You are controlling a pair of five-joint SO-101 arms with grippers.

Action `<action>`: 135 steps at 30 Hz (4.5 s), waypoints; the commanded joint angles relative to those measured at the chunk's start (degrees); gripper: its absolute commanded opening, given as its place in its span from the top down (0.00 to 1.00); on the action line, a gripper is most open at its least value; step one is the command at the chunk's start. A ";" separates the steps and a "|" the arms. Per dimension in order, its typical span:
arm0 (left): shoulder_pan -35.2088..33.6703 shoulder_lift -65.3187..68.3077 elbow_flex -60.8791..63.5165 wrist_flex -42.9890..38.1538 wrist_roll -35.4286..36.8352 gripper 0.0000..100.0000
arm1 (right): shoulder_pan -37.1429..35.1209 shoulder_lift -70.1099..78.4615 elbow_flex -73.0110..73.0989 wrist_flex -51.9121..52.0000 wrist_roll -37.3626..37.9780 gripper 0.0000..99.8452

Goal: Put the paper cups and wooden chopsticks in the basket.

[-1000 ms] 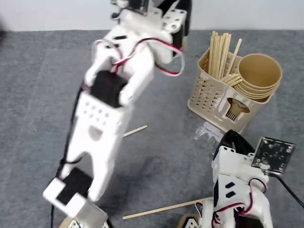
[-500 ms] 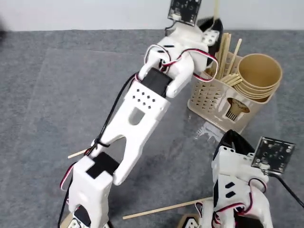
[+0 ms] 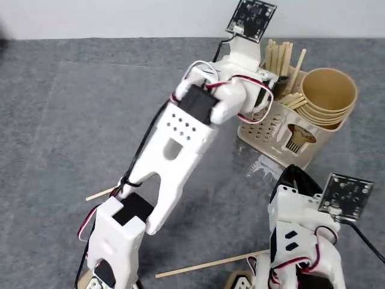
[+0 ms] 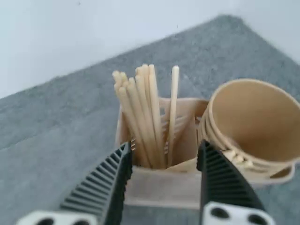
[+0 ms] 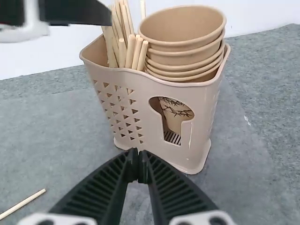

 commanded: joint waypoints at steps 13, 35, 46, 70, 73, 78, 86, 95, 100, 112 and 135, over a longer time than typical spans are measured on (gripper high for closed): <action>-16.18 -4.92 -3.65 28.22 -27.16 0.89 | -0.48 1.45 -0.18 0.04 0.18 0.99; -25.41 -4.31 38.29 21.98 -50.02 0.81 | -0.48 1.45 -0.18 0.04 0.09 0.99; -25.14 -4.31 55.96 8.00 -51.34 0.81 | -0.48 1.45 -0.18 0.04 0.09 0.99; -17.41 -6.77 61.76 11.60 -51.34 0.99 | -0.48 1.45 -0.18 0.04 0.09 0.99; -16.35 -11.43 58.51 15.74 -51.25 0.99 | -0.48 1.45 -0.18 0.04 0.09 0.99; -14.59 -22.24 52.88 21.63 -51.16 0.99 | -0.48 1.45 -0.18 0.04 0.09 0.99; -9.58 -32.44 34.59 23.65 -43.08 0.99 | -0.48 1.45 -0.18 0.04 0.09 0.99; -0.79 -32.44 16.31 0.53 -34.29 0.99 | -0.48 1.45 -0.18 0.04 0.09 0.99; 3.16 -32.35 15.78 -14.24 -28.84 0.99 | -0.48 1.45 -0.18 0.13 0.09 0.99; 4.22 -26.99 20.00 -40.53 -13.45 0.99 | -0.48 1.45 -0.18 0.13 0.09 0.99; 2.29 -6.59 19.03 -35.08 -8.26 0.91 | -0.48 1.45 -0.18 0.13 0.09 0.99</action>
